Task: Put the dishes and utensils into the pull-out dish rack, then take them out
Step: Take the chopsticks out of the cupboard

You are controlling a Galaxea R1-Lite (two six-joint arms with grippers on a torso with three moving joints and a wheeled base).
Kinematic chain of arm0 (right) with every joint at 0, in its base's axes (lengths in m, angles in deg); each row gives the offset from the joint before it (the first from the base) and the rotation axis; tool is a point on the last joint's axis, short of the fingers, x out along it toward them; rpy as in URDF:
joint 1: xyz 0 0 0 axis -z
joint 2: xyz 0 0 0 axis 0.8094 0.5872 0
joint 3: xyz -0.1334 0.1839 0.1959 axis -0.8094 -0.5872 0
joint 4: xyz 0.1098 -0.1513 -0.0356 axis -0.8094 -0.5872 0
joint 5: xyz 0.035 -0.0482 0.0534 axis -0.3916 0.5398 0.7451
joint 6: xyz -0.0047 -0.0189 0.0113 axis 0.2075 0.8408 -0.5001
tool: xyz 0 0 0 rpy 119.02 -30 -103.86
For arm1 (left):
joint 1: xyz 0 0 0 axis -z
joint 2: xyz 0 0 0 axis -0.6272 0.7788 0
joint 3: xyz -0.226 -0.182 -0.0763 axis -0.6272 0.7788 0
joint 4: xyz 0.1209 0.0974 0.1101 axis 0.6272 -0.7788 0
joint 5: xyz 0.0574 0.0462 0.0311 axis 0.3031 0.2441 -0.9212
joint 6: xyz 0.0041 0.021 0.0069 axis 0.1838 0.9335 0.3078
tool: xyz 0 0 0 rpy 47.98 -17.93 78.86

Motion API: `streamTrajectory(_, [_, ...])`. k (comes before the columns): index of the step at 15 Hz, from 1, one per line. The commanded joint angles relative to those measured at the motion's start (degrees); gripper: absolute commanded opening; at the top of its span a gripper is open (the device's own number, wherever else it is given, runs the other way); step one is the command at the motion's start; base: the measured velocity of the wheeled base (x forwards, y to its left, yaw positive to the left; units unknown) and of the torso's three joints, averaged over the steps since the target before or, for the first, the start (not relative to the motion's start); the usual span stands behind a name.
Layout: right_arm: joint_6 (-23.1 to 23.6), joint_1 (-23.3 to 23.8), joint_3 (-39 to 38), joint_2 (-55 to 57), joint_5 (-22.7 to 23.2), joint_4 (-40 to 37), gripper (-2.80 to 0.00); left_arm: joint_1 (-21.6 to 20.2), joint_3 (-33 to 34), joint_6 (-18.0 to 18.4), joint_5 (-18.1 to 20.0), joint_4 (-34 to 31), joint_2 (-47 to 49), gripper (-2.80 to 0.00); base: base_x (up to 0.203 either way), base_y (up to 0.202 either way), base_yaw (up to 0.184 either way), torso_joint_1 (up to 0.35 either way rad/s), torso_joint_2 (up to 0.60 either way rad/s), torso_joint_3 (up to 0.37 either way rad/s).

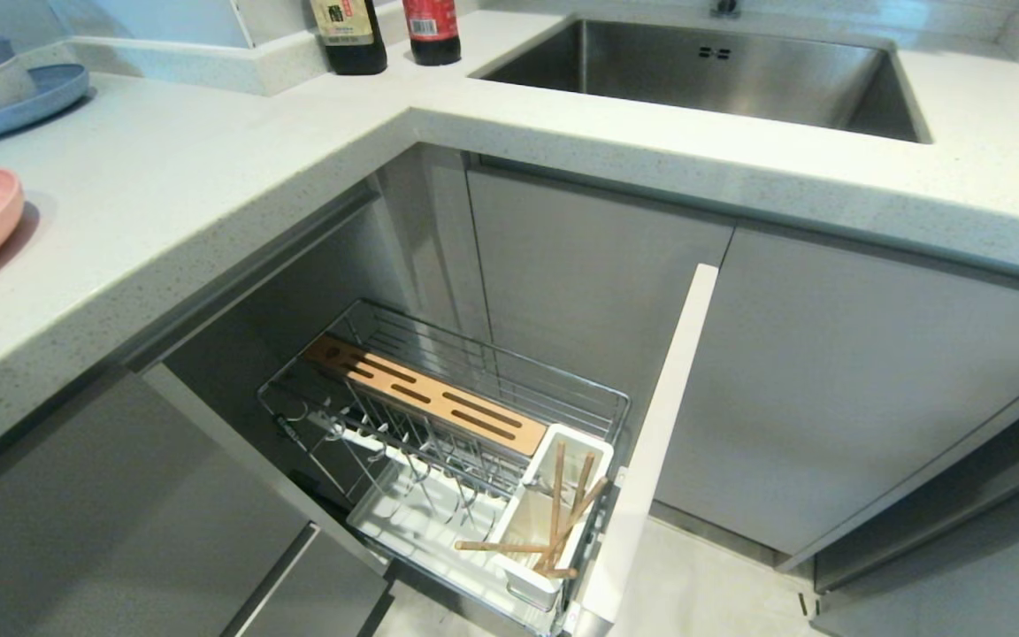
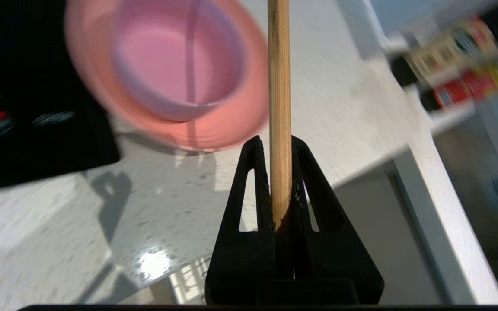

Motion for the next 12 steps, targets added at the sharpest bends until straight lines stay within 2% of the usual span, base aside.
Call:
streamTrajectory(1, [0.0, 0.0, -0.1, 0.0, 0.0, 0.0, -2.80, -6.7, 5.1, -3.4, 0.4, -0.2, -2.1, -2.80, 0.000, 0.000, 0.000, 0.000, 0.00, 0.000])
streamTrajectory(3, [0.0, 0.0, -0.1, 0.0, 0.0, 0.0, -2.80, -9.9, 9.9, -5.0, 0.7, 0.4, -3.1, -2.80, 0.000, 0.000, 0.000, 0.000, 0.00, 0.000])
streamTrajectory(6, [0.0, 0.0, -0.1, 0.0, 0.0, 0.0, -2.80, -11.3, 15.8, -5.4, 1.9, 1.7, -1.9, -2.80, 0.000, 0.000, 0.000, 0.000, 0.00, 0.000])
streamTrajectory(11, [0.0, 0.0, -0.1, 0.0, 0.0, 0.0, -2.80, -11.1, 19.1, -7.8, 12.8, 8.0, 1.8, -2.80, 0.000, 0.000, 0.000, 0.000, 0.00, 0.000])
streamTrajectory(12, [0.0, 0.0, -0.1, 0.0, 0.0, 0.0, -2.80, -11.1, 19.2, -9.2, 14.2, 8.8, 2.6, -2.80, 0.000, 0.000, 0.000, 0.000, 0.00, 0.000])
